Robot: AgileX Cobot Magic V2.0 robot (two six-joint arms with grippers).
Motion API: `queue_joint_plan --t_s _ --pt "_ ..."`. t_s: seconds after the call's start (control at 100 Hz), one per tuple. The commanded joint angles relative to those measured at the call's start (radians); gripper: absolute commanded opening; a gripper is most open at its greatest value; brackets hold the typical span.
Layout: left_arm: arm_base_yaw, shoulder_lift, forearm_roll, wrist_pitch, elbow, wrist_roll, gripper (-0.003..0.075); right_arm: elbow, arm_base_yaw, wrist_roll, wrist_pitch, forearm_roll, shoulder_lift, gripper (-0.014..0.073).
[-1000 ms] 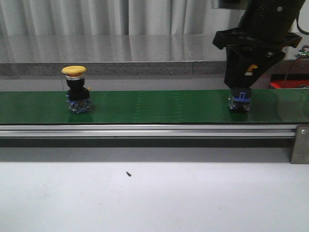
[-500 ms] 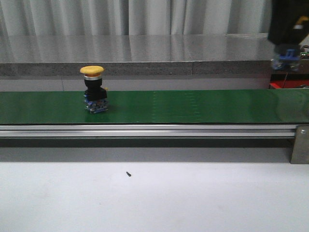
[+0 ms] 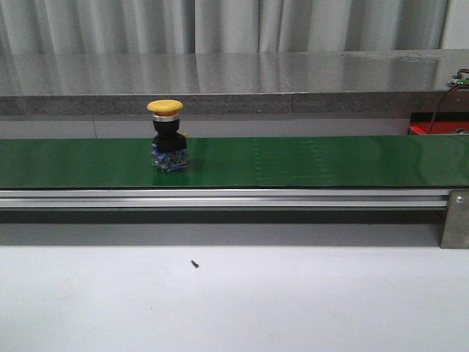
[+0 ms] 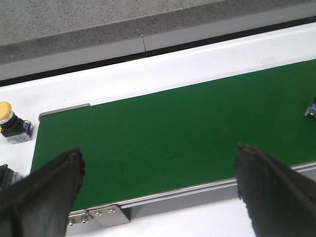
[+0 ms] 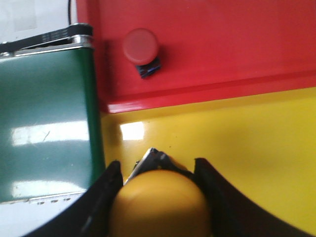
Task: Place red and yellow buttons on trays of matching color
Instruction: 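Carry the yellow button into the yellow tray and open the right gripper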
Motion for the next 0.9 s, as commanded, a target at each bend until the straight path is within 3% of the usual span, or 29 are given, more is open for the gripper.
queue_joint_plan --t_s 0.0,0.26,0.89 --pt "-0.007 -0.006 -0.022 -0.072 -0.028 0.000 0.0598 0.008 -0.031 -0.002 -0.082 0.028 -0.039 0.0258" --pt "-0.007 -0.006 -0.022 -0.072 -0.028 0.000 0.0598 0.122 -0.046 -0.002 -0.194 0.041 0.031 0.0258" --pt "-0.007 -0.006 -0.022 -0.072 -0.028 0.000 0.0598 0.124 -0.048 -0.002 -0.252 0.040 0.260 0.0258"
